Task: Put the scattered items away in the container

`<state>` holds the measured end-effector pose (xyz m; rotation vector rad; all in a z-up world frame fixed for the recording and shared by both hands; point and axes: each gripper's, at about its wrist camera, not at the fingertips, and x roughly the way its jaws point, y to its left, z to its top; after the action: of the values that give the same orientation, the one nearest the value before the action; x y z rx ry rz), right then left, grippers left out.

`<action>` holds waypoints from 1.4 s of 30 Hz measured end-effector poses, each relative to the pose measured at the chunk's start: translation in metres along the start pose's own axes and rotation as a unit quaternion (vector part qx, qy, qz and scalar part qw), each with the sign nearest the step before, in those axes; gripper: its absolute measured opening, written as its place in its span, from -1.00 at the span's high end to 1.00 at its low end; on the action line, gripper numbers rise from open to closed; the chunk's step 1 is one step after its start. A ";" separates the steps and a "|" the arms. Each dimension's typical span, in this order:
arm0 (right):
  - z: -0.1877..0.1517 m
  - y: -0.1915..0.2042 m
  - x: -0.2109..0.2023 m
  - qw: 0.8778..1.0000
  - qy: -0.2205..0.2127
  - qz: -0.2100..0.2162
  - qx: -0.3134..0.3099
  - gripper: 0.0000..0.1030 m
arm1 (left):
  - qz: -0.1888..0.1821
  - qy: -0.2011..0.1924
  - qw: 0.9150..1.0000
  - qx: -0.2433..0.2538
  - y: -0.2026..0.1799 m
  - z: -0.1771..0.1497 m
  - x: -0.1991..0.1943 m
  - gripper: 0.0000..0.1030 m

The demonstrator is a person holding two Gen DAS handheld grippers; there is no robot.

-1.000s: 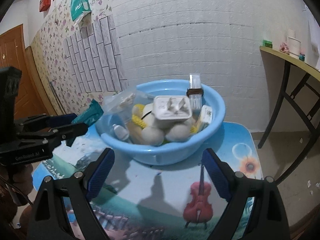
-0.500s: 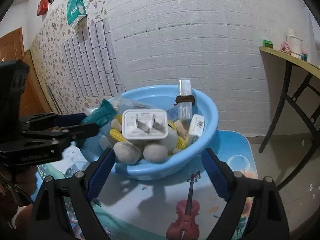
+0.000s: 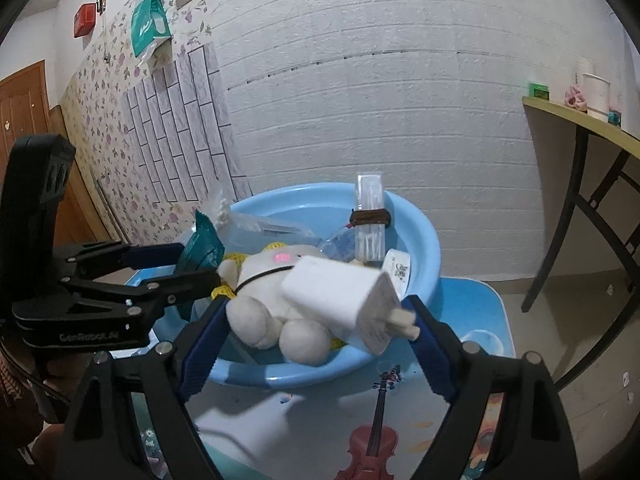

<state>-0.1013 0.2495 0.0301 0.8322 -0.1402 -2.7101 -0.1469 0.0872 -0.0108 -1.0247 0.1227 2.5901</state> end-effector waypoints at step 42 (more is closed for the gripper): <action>-0.003 0.079 -0.083 0.999 -0.009 -0.027 -0.031 -0.67 | 0.050 -0.051 0.997 -0.034 0.000 -0.047 -0.135 -0.87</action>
<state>-0.0140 0.2003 0.0862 0.8049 -0.0375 -2.7581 -0.0250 0.0383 0.0462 -0.9286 0.0623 2.7489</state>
